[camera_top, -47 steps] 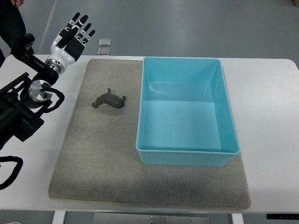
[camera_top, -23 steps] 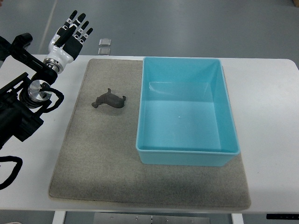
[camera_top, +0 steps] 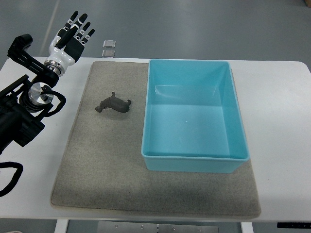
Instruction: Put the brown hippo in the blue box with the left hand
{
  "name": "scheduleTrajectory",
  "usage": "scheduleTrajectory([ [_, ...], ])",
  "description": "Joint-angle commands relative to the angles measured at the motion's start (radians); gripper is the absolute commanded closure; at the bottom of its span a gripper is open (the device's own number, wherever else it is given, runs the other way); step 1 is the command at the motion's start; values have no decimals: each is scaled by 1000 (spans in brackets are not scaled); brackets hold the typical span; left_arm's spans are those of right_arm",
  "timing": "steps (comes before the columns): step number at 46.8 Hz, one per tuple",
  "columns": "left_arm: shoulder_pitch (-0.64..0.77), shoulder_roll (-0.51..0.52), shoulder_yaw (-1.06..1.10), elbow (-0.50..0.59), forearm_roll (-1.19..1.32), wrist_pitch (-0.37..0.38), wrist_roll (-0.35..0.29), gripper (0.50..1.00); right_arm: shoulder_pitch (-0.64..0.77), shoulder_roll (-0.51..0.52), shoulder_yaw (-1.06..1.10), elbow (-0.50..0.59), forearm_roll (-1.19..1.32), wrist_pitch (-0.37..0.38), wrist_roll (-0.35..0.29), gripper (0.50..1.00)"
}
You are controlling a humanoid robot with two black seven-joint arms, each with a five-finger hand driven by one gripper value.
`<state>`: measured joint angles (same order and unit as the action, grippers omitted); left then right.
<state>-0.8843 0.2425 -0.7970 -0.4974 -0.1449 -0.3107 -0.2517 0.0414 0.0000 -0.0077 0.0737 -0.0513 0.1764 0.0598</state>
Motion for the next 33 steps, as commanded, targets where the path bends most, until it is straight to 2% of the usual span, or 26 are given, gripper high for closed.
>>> scheduleTrajectory([
  [1, 1, 3, 1, -4, 5, 1, 0, 504, 0, 0, 0, 0, -1, 0, 0, 564],
  [23, -16, 52, 19, -7, 25, -1, 6, 504, 0, 0, 0, 0, 1, 0, 0, 564],
  [33, -33, 81, 53, -9, 125, -4, 8, 506, 0, 0, 0, 0, 1, 0, 0, 564],
])
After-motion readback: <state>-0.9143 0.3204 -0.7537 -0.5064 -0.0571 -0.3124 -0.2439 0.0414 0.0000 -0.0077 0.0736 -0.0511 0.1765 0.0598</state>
